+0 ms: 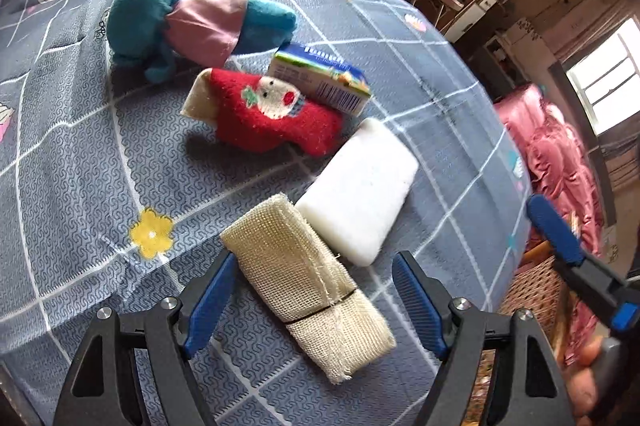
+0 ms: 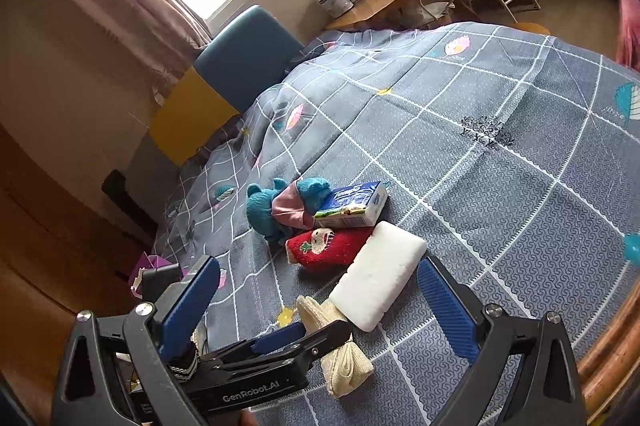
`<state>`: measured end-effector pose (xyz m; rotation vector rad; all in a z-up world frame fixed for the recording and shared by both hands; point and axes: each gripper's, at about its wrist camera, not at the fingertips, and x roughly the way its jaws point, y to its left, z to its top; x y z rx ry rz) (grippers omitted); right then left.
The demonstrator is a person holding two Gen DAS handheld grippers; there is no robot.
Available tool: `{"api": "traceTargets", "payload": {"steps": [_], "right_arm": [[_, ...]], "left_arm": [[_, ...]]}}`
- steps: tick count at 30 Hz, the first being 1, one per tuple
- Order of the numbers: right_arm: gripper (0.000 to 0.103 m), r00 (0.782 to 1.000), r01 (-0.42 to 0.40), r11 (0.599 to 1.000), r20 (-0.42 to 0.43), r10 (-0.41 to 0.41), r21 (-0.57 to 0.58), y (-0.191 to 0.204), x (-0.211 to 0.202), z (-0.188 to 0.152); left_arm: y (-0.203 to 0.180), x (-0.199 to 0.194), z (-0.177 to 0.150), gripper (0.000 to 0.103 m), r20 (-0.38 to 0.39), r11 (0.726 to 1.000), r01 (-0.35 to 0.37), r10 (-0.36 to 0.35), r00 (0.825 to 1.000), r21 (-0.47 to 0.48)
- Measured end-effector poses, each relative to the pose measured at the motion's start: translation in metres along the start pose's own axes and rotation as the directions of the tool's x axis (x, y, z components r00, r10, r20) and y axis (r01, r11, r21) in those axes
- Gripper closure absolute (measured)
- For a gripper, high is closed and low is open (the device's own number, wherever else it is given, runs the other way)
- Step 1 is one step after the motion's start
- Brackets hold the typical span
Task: Organize soft objects
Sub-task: 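Grasp the beige mesh roll with left gripper while right gripper grasps the white foam block, then lift the beige mesh roll toward the gold tray with left gripper while right gripper holds the foam block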
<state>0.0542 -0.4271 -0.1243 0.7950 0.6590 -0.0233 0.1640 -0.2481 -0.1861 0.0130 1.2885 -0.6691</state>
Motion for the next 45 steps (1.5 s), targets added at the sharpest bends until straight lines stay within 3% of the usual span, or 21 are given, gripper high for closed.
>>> {"api": "traceTargets", "payload": {"steps": [9,11,14,19,23,28,31,34,35,36,38,41,45], "right_arm": [[0.003,1.000,0.007,1.000,-0.007,-0.006,0.028,-0.004,0.001,0.001],[0.003,1.000,0.015,0.999,-0.012,-0.015,0.028,-0.004,0.003,0.001],[0.003,0.998,0.052,0.998,-0.032,-0.052,0.016,-0.003,0.007,0.002],[0.003,0.990,0.122,0.993,-0.071,-0.121,0.009,-0.002,0.014,0.003],[0.003,0.973,0.188,0.982,-0.134,-0.185,0.009,-0.002,0.028,0.005],[0.003,0.923,0.298,0.954,-0.247,-0.296,-0.029,0.007,0.066,0.003],[0.003,0.891,0.362,0.930,-0.270,-0.364,-0.058,0.012,0.090,0.005],[0.003,0.845,0.445,0.889,-0.277,-0.458,-0.110,0.015,0.120,0.006],[0.004,0.828,0.470,0.874,-0.283,-0.484,-0.121,0.013,0.129,0.004],[0.013,0.812,0.483,0.866,-0.302,-0.499,-0.132,0.009,0.138,0.002],[0.025,0.761,0.527,0.829,-0.331,-0.558,-0.187,0.005,0.151,-0.005],[0.036,0.770,0.528,0.824,-0.295,-0.567,-0.207,0.008,0.143,-0.004],[0.032,0.777,0.519,0.841,-0.327,-0.538,-0.151,-0.005,0.139,-0.001]], "left_arm": [[-0.015,0.007,-0.006,0.026,-0.006,0.988,-0.151,0.151,0.989,0.023],[-0.020,0.009,-0.007,0.038,0.005,0.982,-0.175,0.176,0.984,0.067],[-0.016,0.003,-0.011,0.046,0.021,0.986,-0.136,0.135,0.991,0.096],[0.010,-0.026,-0.032,0.048,0.043,0.992,-0.074,0.070,0.997,0.104],[0.034,-0.051,-0.053,0.048,0.079,0.990,-0.098,0.090,0.993,0.102],[0.055,-0.062,-0.075,0.048,0.121,0.980,-0.152,0.137,0.983,0.127],[0.068,-0.057,-0.086,0.047,0.114,0.985,-0.136,0.124,0.986,0.105],[0.066,-0.055,-0.089,0.047,0.152,0.983,-0.147,0.130,0.980,0.110],[0.065,-0.054,-0.090,0.047,0.160,0.982,-0.155,0.136,0.978,0.111],[0.064,-0.052,-0.091,0.046,0.166,0.981,-0.159,0.139,0.976,0.114],[0.063,-0.050,-0.092,0.046,0.183,0.980,-0.164,0.141,0.973,0.116],[0.064,-0.050,-0.093,0.046,0.195,0.981,-0.162,0.138,0.971,0.109],[0.065,-0.050,-0.096,0.046,0.215,0.980,-0.165,0.138,0.967,0.114]]}}
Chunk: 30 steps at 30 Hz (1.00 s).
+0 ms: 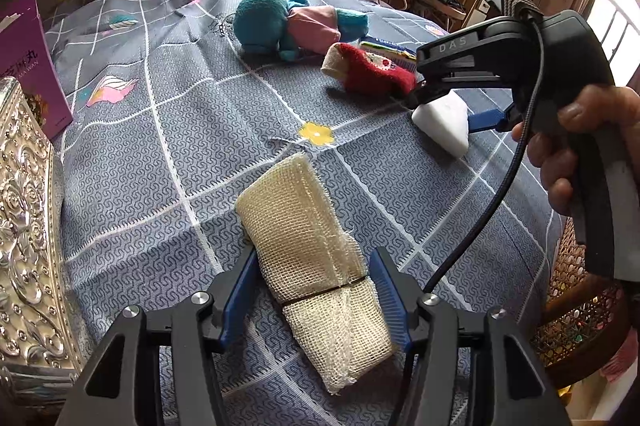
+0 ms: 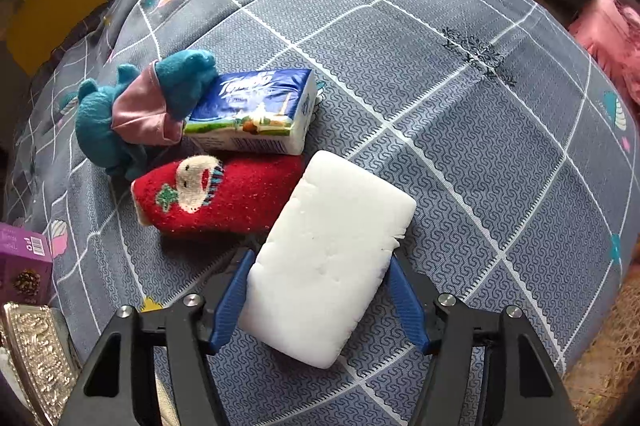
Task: Organize soft objects
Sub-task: 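Lift the beige mesh roll toward the gold tray with left gripper while right gripper holds the foam block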
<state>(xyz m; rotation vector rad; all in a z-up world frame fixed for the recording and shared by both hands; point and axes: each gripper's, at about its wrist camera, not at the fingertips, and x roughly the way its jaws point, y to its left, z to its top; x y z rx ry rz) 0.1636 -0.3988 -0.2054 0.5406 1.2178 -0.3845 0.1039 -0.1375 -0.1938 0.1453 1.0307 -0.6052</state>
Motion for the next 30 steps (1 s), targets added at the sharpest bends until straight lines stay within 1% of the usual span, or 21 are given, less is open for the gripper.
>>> {"api": "traceTargets", "payload": {"steps": [3,4,6,9,11,13,17,22,24,26,29,30], "right_arm": [[0.029,1.000,0.006,1.000,-0.004,-0.006,-0.015,0.002,0.002,0.000],[0.029,1.000,0.004,1.000,-0.005,-0.004,-0.016,0.001,0.003,0.001],[0.029,1.000,0.013,0.999,-0.004,-0.014,-0.029,0.004,0.005,0.001],[0.029,0.998,0.059,0.995,0.005,-0.059,-0.085,0.012,0.006,-0.002],[0.031,0.997,0.071,0.993,0.009,-0.071,-0.095,0.013,0.005,-0.003],[0.032,0.997,0.075,0.992,0.009,-0.074,-0.101,0.012,0.005,-0.003],[0.032,0.995,0.104,0.985,0.011,-0.104,-0.138,0.021,0.006,-0.007],[0.032,0.995,0.104,0.984,0.010,-0.104,-0.147,0.031,0.005,-0.012],[0.032,0.995,0.102,0.983,0.009,-0.102,-0.155,0.032,0.004,-0.014],[0.032,0.997,0.079,0.986,0.002,-0.079,-0.146,0.033,0.001,-0.021],[0.033,0.999,0.042,0.985,-0.004,-0.043,-0.166,0.029,-0.009,-0.032],[0.034,1.000,0.029,0.988,-0.005,-0.030,-0.154,0.028,-0.010,-0.033]], "left_arm": [[-0.001,-0.003,-0.004,0.046,0.008,1.000,0.003,-0.003,1.000,0.000],[-0.003,-0.008,-0.009,0.046,0.010,1.000,0.002,-0.002,1.000,0.000],[-0.003,-0.007,-0.007,0.047,0.007,1.000,-0.006,0.006,1.000,0.002],[-0.005,-0.009,-0.002,0.051,-0.013,1.000,-0.011,0.011,1.000,0.006],[-0.004,-0.012,0.002,0.054,-0.021,1.000,-0.006,0.006,1.000,0.002],[-0.002,-0.015,0.007,0.054,-0.027,1.000,-0.009,0.009,1.000,-0.004],[-0.003,-0.025,0.023,0.054,-0.012,1.000,-0.010,0.010,1.000,-0.004],[0.000,-0.033,0.052,0.054,-0.006,1.000,-0.013,0.013,1.000,-0.004],[0.004,-0.040,0.072,0.054,0.009,1.000,-0.014,0.014,1.000,-0.017],[0.012,-0.046,0.094,0.054,0.035,0.999,-0.021,0.022,0.999,-0.026],[0.027,-0.059,0.131,0.054,0.094,0.997,-0.065,0.069,0.993,-0.042],[0.036,-0.063,0.145,0.054,0.111,0.995,-0.081,0.087,0.990,-0.057]]}}
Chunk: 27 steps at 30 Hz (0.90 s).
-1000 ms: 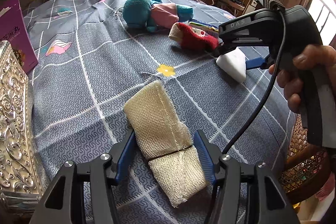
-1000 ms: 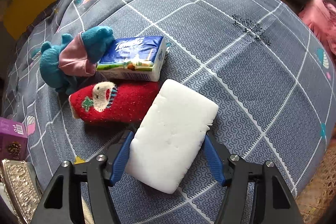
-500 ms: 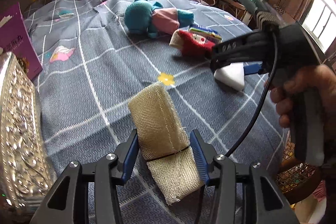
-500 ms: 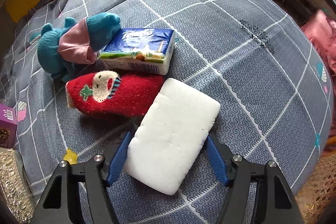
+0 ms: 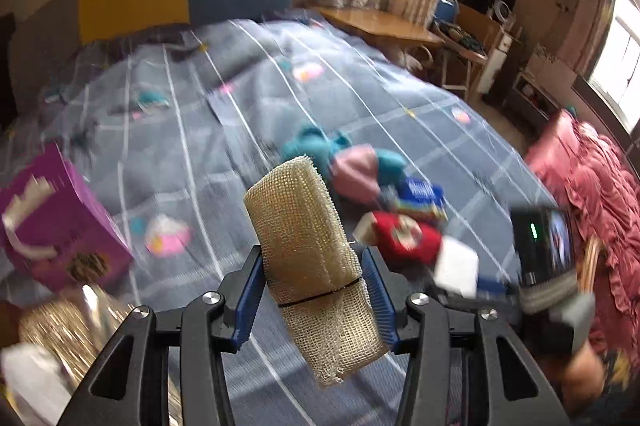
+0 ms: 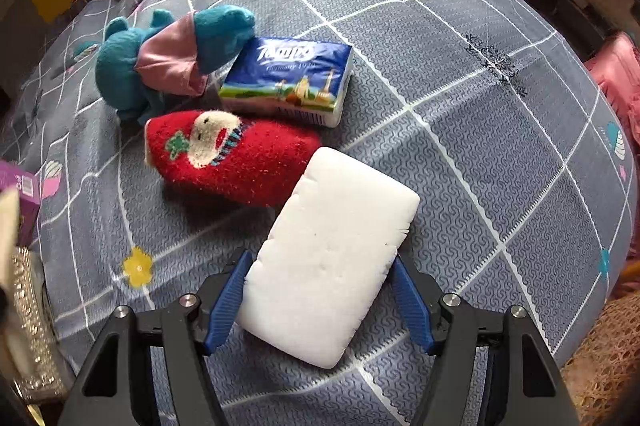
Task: Organize soft objects
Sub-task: 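Lift the beige mesh roll toward the gold tray with left gripper while right gripper holds the foam block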
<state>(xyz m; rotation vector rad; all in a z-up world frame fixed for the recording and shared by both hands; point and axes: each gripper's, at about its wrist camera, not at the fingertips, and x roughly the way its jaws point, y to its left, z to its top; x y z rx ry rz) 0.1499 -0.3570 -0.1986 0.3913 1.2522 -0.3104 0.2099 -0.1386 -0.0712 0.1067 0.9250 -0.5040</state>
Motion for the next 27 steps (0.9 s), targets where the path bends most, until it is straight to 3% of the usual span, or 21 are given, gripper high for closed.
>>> {"api": "traceTargets", "payload": {"steps": [6,10,14,18,21,24,27], "right_arm": [[0.033,0.999,0.040,0.998,-0.002,-0.040,-0.053,0.009,0.004,-0.002],[0.030,0.999,0.051,0.995,-0.006,-0.051,-0.084,0.019,0.003,-0.004],[0.024,0.998,0.058,0.985,-0.006,-0.060,-0.165,0.038,0.005,-0.009],[0.033,0.996,0.085,0.967,0.028,-0.081,-0.241,0.059,-0.003,-0.027],[0.034,0.995,0.098,0.959,0.037,-0.091,-0.266,0.067,-0.005,-0.031],[0.033,0.996,0.090,0.962,0.031,-0.085,-0.258,0.067,-0.003,-0.030],[0.033,0.989,0.144,0.940,0.078,-0.126,-0.311,0.075,-0.010,-0.033]], "left_arm": [[0.041,-0.012,0.064,0.054,0.069,0.997,-0.067,0.070,0.995,-0.040],[0.065,-0.016,0.090,0.054,0.087,0.991,-0.122,0.126,0.988,-0.050],[0.108,-0.028,0.109,0.054,0.114,0.976,-0.176,0.190,0.975,-0.126],[0.163,-0.048,0.111,0.054,0.126,0.944,-0.243,0.275,0.953,-0.221],[0.207,-0.064,0.105,0.054,0.123,0.909,-0.296,0.343,0.931,-0.293],[0.251,-0.080,0.089,0.054,0.110,0.866,-0.343,0.406,0.907,-0.363],[0.294,-0.094,0.063,0.054,0.077,0.817,-0.349,0.428,0.901,-0.459]]}}
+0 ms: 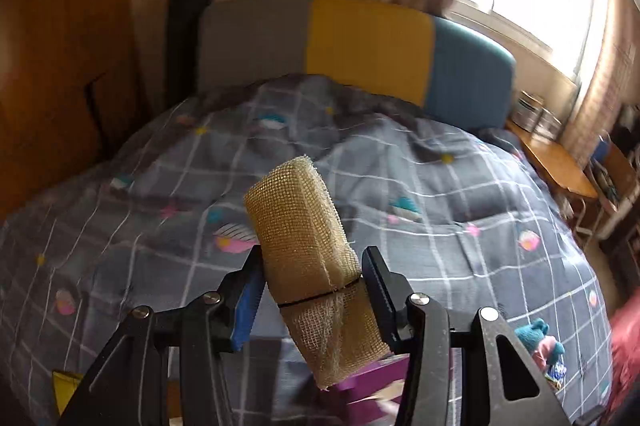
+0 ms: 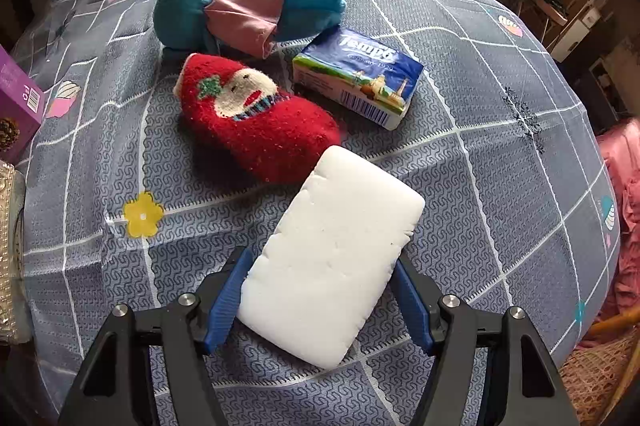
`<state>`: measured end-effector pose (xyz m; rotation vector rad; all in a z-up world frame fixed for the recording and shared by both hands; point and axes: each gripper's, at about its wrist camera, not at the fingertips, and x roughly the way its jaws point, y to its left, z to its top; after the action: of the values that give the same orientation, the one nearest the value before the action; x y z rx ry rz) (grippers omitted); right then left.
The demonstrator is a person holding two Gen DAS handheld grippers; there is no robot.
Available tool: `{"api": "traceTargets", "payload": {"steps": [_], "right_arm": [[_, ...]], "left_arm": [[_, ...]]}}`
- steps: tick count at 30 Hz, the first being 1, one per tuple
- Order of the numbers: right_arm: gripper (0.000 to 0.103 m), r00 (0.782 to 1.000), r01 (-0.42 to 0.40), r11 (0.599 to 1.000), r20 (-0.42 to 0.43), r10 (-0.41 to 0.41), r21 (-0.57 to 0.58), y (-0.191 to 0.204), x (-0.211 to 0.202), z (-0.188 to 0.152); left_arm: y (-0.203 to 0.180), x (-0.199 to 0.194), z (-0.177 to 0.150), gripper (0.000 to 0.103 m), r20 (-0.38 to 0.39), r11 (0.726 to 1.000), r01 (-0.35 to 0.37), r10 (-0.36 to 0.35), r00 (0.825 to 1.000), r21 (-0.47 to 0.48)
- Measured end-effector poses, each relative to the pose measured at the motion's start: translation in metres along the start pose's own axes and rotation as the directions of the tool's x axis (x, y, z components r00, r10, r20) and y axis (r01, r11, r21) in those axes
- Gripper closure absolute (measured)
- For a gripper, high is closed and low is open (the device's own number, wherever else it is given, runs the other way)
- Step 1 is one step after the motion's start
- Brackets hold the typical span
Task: Organize soft objects
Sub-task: 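Lift the beige mesh roll toward the gold tray with left gripper while right gripper holds the foam block, then lower the beige mesh roll into the gold tray and open the left gripper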
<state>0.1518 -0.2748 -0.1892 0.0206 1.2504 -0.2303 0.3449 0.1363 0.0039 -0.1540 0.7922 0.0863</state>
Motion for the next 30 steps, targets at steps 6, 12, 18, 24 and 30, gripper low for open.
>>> {"api": "traceTargets", "payload": {"steps": [6,12,18,24,30], "right_arm": [[0.034,0.985,0.137,0.955,0.135,-0.104,-0.261,0.052,-0.018,-0.019],[0.034,0.989,0.098,0.957,0.135,-0.063,-0.271,0.045,-0.020,-0.021],[0.034,0.978,0.136,0.924,0.200,-0.066,-0.358,0.063,-0.027,-0.044],[0.034,0.943,0.190,0.799,0.332,0.013,-0.571,0.114,-0.048,-0.091],[0.034,0.933,0.221,0.785,0.360,0.003,-0.579,0.114,-0.047,-0.093]], "left_arm": [[0.086,0.004,-0.040,0.054,-0.052,0.987,-0.077,0.070,0.996,-0.139],[0.137,-0.013,-0.096,0.054,-0.073,0.975,-0.099,0.086,0.994,-0.198],[0.160,-0.043,-0.145,0.054,-0.059,0.969,-0.080,0.068,0.996,-0.233],[0.167,-0.064,-0.183,0.054,-0.067,0.972,-0.068,0.055,0.996,-0.223],[0.171,-0.086,-0.217,0.054,-0.073,0.970,-0.052,0.036,0.997,-0.239]]}}
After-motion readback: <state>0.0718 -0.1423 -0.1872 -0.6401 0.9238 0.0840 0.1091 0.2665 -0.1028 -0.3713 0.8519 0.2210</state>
